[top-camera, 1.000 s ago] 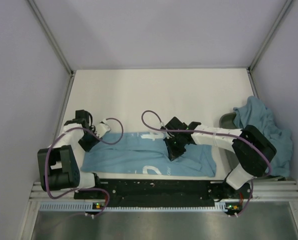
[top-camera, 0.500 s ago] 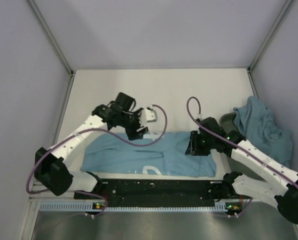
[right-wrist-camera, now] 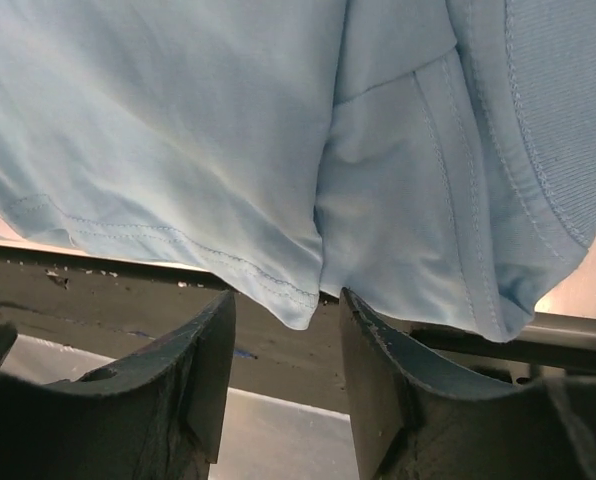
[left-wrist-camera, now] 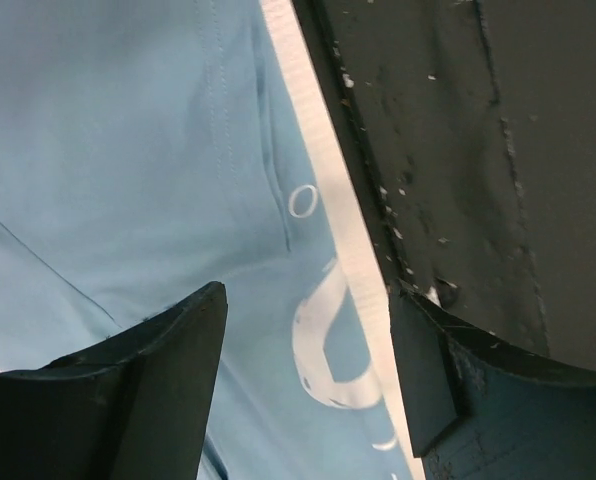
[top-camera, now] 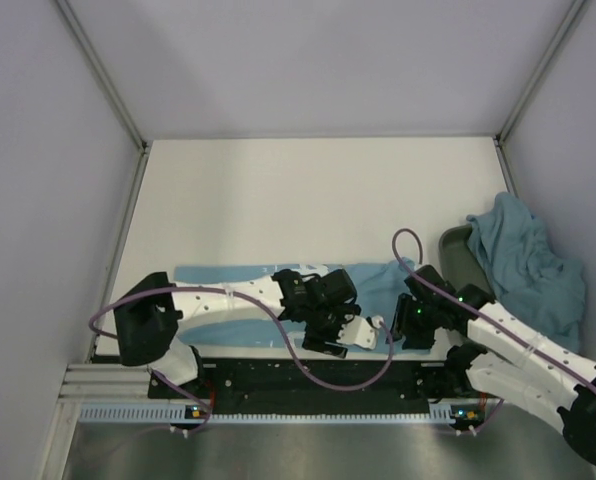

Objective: Fold and stack the t-shirts
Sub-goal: Fold the other side of the tshirt into a rectangle, then rotate the tshirt 90 degrees

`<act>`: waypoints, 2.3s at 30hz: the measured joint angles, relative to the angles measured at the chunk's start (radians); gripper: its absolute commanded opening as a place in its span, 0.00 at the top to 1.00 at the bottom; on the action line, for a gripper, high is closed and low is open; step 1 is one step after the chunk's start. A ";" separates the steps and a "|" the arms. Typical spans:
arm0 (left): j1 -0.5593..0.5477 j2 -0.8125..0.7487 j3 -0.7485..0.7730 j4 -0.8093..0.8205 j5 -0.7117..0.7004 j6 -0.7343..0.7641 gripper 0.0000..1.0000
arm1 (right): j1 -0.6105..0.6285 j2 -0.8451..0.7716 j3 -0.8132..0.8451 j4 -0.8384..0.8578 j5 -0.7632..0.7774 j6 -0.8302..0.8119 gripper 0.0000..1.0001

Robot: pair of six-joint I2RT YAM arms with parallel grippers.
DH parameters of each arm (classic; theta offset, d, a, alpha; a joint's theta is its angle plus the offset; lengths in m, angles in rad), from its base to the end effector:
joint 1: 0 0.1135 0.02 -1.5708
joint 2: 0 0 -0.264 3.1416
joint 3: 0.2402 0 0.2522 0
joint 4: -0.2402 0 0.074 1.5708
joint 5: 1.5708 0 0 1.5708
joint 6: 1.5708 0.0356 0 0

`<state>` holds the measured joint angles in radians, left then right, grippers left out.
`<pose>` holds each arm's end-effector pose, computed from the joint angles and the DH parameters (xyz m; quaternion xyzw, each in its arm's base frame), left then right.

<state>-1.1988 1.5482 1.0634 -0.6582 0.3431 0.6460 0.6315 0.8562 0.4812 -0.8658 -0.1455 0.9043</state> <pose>0.0991 -0.2869 0.2185 0.7893 0.5526 -0.2176 0.1557 0.1037 0.0823 0.1757 0.1220 0.9763 0.1654 0.0680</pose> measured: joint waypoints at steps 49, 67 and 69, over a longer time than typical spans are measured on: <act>1.185 -0.146 -0.163 -0.071 -0.216 0.090 0.52 | -0.399 1.145 0.935 0.072 0.024 -0.465 0.96; 1.243 -0.152 -0.268 -0.060 -0.241 0.106 0.42 | -0.411 1.263 1.508 0.069 -0.017 -0.596 0.50; 1.243 -0.151 -0.279 -0.056 -0.245 0.111 0.44 | -0.415 1.164 1.391 0.072 0.034 -0.597 0.51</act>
<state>0.0441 1.3968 0.7841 -0.7147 0.0978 0.7570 0.2169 2.0197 1.8721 -0.7940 -0.1116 0.3069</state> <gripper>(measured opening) 0.582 0.501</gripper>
